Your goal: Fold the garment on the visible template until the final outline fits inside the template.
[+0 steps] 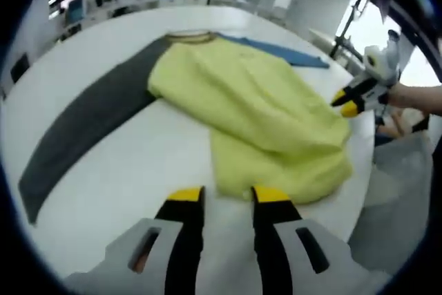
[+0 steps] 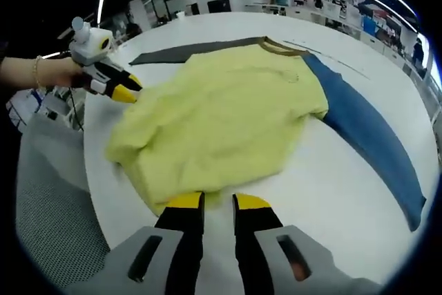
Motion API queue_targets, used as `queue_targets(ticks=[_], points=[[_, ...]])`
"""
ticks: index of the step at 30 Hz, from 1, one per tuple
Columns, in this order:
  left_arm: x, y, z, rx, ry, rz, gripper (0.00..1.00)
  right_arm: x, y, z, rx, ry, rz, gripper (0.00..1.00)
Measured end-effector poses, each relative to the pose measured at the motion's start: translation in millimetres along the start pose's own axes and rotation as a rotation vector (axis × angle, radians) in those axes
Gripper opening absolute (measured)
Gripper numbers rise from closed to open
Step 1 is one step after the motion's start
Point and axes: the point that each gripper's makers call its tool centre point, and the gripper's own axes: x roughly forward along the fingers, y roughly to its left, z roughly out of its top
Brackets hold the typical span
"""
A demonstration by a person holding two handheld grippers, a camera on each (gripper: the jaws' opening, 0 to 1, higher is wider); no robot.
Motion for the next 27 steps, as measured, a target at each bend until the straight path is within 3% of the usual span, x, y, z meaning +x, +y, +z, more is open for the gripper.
queue_targets(ticks=[27], points=[[3.2, -1.8, 2.1, 0.007, 0.004, -0.017, 0.11, 7.4, 3.1, -2.7, -0.013, 0.002, 0.015, 0.06]])
